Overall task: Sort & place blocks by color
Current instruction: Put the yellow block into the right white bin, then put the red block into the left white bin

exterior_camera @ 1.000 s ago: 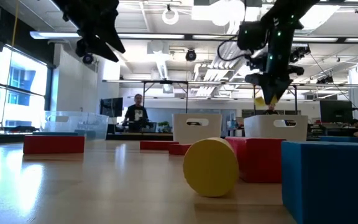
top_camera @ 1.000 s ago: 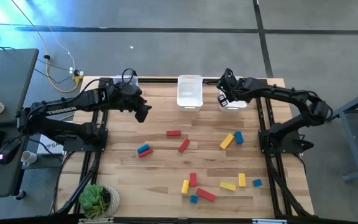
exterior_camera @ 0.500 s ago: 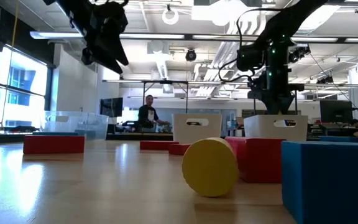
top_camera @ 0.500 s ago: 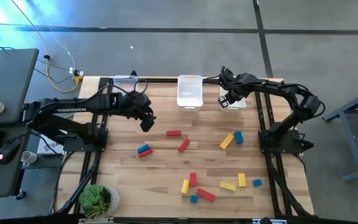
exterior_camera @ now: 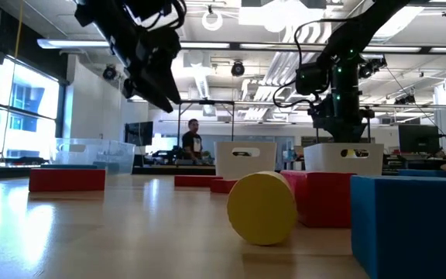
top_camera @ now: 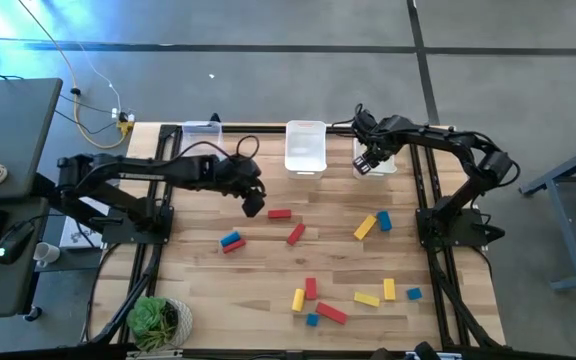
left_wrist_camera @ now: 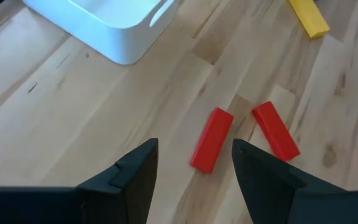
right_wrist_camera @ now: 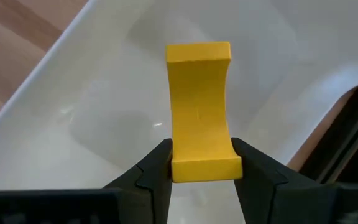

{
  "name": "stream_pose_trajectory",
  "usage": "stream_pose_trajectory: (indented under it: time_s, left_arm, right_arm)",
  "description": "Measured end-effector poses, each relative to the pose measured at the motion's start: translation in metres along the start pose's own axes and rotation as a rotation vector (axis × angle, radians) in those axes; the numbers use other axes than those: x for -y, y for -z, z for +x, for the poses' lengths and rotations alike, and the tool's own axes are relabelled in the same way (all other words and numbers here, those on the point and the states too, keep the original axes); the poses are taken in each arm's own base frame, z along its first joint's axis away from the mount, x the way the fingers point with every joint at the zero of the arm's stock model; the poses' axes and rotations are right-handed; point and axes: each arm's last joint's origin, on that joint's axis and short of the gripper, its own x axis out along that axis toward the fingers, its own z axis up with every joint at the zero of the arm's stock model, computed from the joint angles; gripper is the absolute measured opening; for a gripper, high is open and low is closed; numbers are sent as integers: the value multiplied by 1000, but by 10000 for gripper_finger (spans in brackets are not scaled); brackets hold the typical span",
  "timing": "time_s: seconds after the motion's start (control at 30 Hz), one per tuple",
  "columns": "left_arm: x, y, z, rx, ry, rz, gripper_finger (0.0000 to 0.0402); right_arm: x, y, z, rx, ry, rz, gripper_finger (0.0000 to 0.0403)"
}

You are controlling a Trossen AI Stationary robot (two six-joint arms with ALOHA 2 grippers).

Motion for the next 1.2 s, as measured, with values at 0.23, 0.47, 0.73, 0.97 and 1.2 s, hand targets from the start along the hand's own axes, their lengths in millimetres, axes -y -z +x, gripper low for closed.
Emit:
stream_pose_trajectory:
  time_s: [0.23,0.47,0.73,0.97,1.2]
  left_arm:
    - [7,3,18,-33,32,145,192]
    - [20,8,37,-37,92,379,192]
    - [26,15,57,-72,96,429,192]
    - [27,21,74,-105,93,459,192]
    - [28,26,88,-126,106,459,192]
  right_arm:
    - [0,0,0,3,10,8,131]
    - [0,1,0,0,21,25,178]
    - [0,3,-3,-17,-13,40,213]
    - [0,5,-11,11,-39,68,211]
    - [3,1,-38,69,-105,123,211]
